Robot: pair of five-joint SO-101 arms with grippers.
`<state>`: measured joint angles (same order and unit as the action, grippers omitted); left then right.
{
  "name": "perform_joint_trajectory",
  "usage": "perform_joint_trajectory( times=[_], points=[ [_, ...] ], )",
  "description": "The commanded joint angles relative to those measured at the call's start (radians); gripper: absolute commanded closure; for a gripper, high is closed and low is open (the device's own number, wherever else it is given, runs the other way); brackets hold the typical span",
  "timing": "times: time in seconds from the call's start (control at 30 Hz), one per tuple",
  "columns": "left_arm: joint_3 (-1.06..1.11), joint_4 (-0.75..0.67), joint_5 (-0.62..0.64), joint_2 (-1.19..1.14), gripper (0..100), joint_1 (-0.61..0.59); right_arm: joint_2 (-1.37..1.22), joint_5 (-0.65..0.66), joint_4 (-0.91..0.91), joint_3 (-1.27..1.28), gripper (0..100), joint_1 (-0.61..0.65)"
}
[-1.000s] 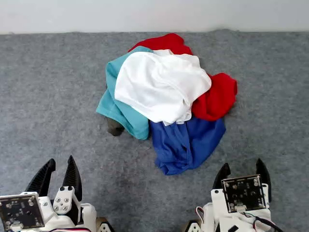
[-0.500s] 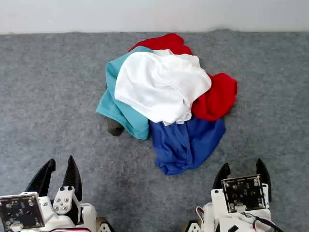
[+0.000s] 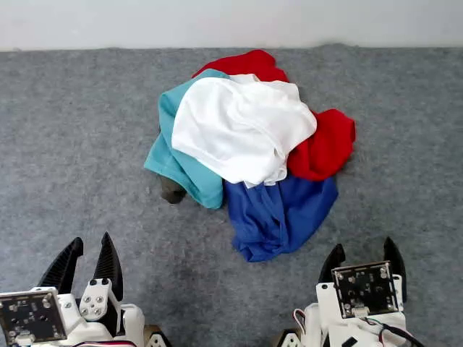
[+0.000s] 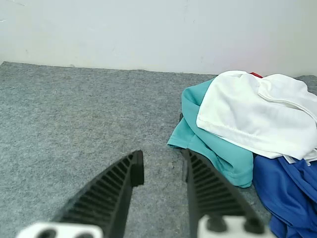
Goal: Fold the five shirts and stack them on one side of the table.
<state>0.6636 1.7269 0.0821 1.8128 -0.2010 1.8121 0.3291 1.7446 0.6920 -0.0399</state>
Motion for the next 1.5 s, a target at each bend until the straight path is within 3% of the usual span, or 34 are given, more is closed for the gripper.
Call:
perform_joint_trajectory(
  times=[0.0, 0.4, 0.57, 0.73, 1.07, 1.37, 1.47],
  points=[
    [-0.013, 0.006, 0.005, 0.008, 86, -0.003, 0.002, 0.011, 0.019, -0.006, 75.7, 0.010],
    [-0.013, 0.006, 0.005, 0.008, 86, -0.002, 0.002, 0.011, 0.019, -0.006, 75.7, -0.166],
    [-0.013, 0.006, 0.005, 0.008, 86, -0.002, 0.002, 0.012, -0.031, 0.032, 75.7, -0.170],
    [-0.012, 0.005, 0.006, 0.008, 86, -0.002, 0.002, 0.015, -0.133, 0.241, 75.7, -0.168],
    [-0.013, 0.006, 0.006, 0.006, 86, -0.005, 0.002, 0.015, -0.266, 0.267, 75.7, -0.165],
    [-0.019, 0.003, 0.002, 0.006, 86, -0.218, 0.002, 0.020, -0.254, 0.221, 75.6, -0.171],
    [-0.021, 0.003, 0.002, 0.006, 86, -0.238, 0.002, 0.020, -0.254, 0.176, 75.7, -0.171]
  ],
)
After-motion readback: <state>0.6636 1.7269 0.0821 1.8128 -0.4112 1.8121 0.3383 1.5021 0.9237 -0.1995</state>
